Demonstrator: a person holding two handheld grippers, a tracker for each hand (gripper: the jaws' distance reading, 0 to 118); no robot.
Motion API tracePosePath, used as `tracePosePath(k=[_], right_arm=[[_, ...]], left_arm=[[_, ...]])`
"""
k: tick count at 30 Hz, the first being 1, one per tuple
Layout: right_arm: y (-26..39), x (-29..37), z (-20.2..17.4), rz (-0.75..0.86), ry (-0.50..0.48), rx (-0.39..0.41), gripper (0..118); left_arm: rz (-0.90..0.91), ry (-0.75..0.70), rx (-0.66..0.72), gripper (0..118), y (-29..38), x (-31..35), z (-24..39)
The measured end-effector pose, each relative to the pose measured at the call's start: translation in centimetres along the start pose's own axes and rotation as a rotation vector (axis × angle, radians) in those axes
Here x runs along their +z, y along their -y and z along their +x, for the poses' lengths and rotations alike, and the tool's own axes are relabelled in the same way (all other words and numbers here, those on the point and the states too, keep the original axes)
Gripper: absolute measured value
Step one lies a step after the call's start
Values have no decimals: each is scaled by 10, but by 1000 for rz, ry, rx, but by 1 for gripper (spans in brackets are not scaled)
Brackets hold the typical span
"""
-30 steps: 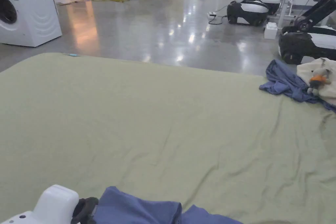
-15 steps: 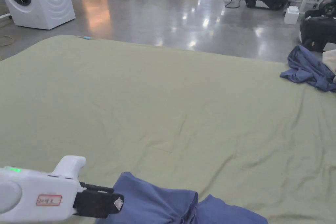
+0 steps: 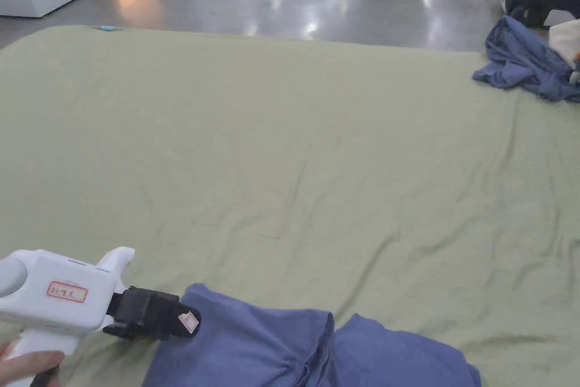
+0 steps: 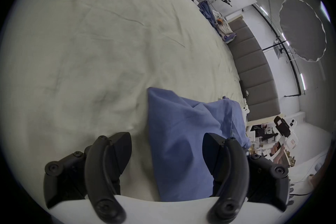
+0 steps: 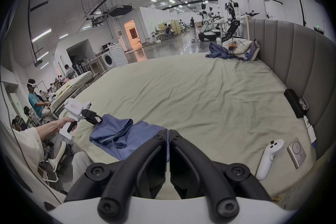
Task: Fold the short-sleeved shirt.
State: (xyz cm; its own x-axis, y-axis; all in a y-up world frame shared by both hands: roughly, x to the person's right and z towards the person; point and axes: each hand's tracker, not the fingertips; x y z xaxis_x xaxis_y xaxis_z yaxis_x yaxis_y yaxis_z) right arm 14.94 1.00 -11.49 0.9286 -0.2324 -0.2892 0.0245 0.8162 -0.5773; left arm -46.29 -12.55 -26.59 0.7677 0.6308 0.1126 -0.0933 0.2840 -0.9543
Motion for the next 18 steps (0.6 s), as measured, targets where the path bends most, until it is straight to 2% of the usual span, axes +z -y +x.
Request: tracePosePath(k=[2,5,6,7,8,9,12,15,18], right_arm=[[0,-3,-2,-9,-5,3,4],[1,-4,-3,-16,-12,8,4],[1,-3,-3,-17,-12,8,4],[2,-3,-3,-18,-12,8,4],[2,-2,-2,-18,-12,6,4],[3,1,-2,-12,-12,3,4],[4,7,3,1,-16,-9,4],[5,14,6,12,-12,-18,4],[7,25,7,30,-16,-21,4]], left_arm=[[11,-15,-31,91,-1,-6,11],[-29,-110,-94,90,-4,-15,26],[-36,-128,-126,84,-4,-15,33],[-38,-177,-150,61,-4,-12,39],[-28,-212,-175,27,-2,-9,44],[-25,-231,-199,7,1,-6,48],[-30,-162,-142,7,10,-4,54],[-25,-260,-198,7,17,-6,73],[30,-277,-145,7,13,10,64]])
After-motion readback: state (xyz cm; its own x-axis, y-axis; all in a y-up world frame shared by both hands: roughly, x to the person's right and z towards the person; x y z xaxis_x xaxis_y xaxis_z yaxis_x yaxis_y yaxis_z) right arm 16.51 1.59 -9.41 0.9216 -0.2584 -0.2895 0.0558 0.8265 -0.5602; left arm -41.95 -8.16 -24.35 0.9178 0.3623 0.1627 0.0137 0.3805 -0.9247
